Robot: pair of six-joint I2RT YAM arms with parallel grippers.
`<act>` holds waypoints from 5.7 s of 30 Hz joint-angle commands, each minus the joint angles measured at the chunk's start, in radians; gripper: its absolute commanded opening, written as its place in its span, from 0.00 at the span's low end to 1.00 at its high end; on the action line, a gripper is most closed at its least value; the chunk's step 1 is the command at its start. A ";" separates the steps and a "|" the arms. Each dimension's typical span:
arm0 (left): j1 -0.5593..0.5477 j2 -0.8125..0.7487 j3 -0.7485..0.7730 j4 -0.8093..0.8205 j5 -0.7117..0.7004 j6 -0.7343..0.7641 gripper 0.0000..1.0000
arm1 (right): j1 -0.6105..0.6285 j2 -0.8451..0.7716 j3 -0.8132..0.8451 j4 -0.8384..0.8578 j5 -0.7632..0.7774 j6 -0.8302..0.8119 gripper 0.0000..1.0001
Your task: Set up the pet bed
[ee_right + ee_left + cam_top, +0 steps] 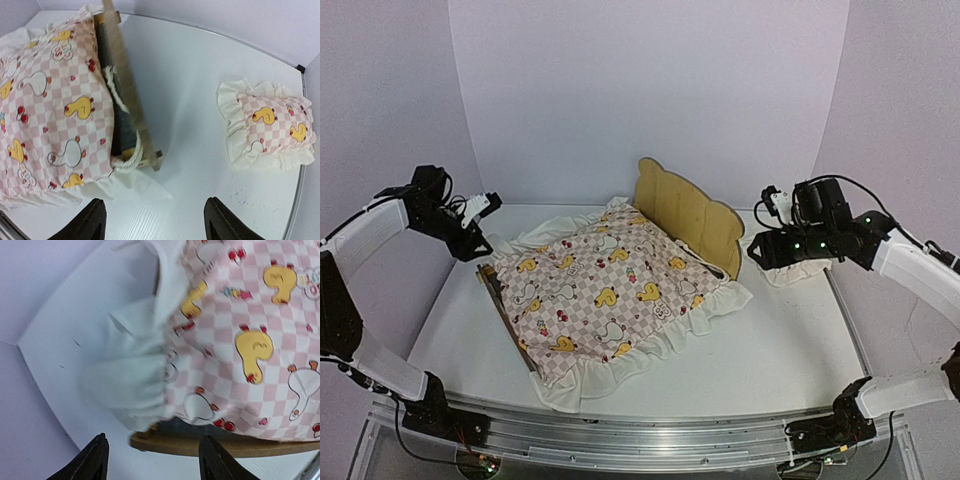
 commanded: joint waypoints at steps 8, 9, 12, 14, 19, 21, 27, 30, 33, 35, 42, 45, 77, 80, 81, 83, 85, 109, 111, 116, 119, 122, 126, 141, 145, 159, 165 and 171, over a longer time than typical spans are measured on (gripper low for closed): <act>0.004 -0.030 -0.221 -0.102 -0.061 -0.030 0.63 | -0.146 0.299 0.244 0.182 -0.404 -0.089 0.65; 0.004 -0.027 -0.242 -0.085 -0.062 -0.023 0.63 | -0.147 0.314 0.247 0.182 -0.401 -0.086 0.60; 0.004 -0.014 -0.320 0.019 -0.047 -0.012 0.62 | -0.147 0.337 0.247 0.194 -0.379 -0.044 0.40; -0.002 0.002 -0.342 0.117 -0.013 -0.023 0.62 | -0.146 0.329 0.238 0.195 -0.341 -0.003 0.30; -0.102 0.121 -0.244 0.218 0.021 -0.071 0.62 | -0.146 0.187 0.128 0.193 -0.204 0.051 0.16; -0.157 0.195 -0.170 0.234 0.029 -0.074 0.62 | -0.145 0.107 0.068 0.178 -0.164 0.087 0.14; -0.220 0.457 0.131 0.254 0.088 -0.084 0.62 | -0.120 -0.095 -0.080 0.025 -0.061 0.238 0.13; -0.236 0.581 0.292 0.280 0.094 -0.085 0.62 | -0.085 -0.163 -0.134 -0.062 -0.037 0.340 0.19; -0.246 0.681 0.435 0.280 0.105 -0.104 0.63 | -0.039 -0.178 -0.103 -0.200 0.008 0.409 0.36; -0.246 0.725 0.514 0.269 0.113 -0.118 0.64 | -0.016 -0.174 -0.032 -0.328 0.072 0.429 0.49; -0.209 0.703 0.560 0.253 0.099 -0.181 0.68 | -0.015 -0.230 0.221 -0.503 0.312 0.368 0.74; -0.157 0.644 0.559 0.204 0.119 -0.244 0.70 | -0.015 -0.199 0.362 -0.479 0.317 0.276 0.76; -0.260 -0.284 -0.414 0.152 0.353 -0.019 0.66 | 0.523 0.925 0.678 0.241 -0.569 0.016 0.50; -0.273 -0.265 -0.410 0.155 0.368 0.019 0.66 | 0.528 0.948 0.687 0.241 -0.554 0.018 0.36; -0.283 -0.264 -0.409 0.153 0.375 0.032 0.66 | 0.529 0.949 0.688 0.241 -0.546 0.023 0.26; -0.310 -0.266 -0.408 0.150 0.379 0.045 0.66 | 0.526 0.938 0.695 0.242 -0.529 0.049 0.10; -0.345 -0.262 -0.403 0.152 0.371 0.047 0.67 | 0.519 0.908 0.709 0.243 -0.505 0.057 0.02; -0.654 -0.013 -0.320 0.637 0.071 -0.014 0.39 | 0.406 0.721 0.588 0.244 -0.494 0.074 0.00; -0.657 -0.010 -0.307 0.653 0.085 -0.056 0.19 | 0.389 0.718 0.583 0.244 -0.483 0.091 0.00; -0.657 0.002 -0.249 0.668 0.223 -0.140 0.00 | 0.343 0.709 0.559 0.244 -0.442 0.133 0.00; -0.660 0.028 -0.201 0.677 0.305 -0.201 0.00 | 0.297 0.701 0.526 0.244 -0.398 0.177 0.00; -0.688 0.069 -0.159 0.723 0.367 -0.270 0.00 | 0.258 0.709 0.503 0.246 -0.378 0.197 0.01; -0.698 0.159 -0.079 0.761 0.415 -0.389 0.00 | 0.231 0.725 0.514 0.233 -0.360 0.246 0.18; -0.683 0.277 0.070 0.793 0.391 -0.555 0.00 | 0.484 0.305 0.135 0.315 -0.098 0.209 0.59; -0.683 0.279 0.066 0.791 0.392 -0.548 0.00 | 0.512 0.369 0.100 0.445 -0.025 0.325 0.65; -0.683 0.270 0.040 0.809 0.376 -0.546 0.00 | 0.513 0.625 0.214 0.599 0.203 0.595 0.49; -0.683 0.266 0.033 0.811 0.382 -0.540 0.00 | 0.489 0.606 0.131 0.600 0.284 0.619 0.02; -0.665 0.227 0.068 0.621 0.376 -0.349 0.39 | 0.414 0.533 0.028 0.603 0.261 0.596 0.00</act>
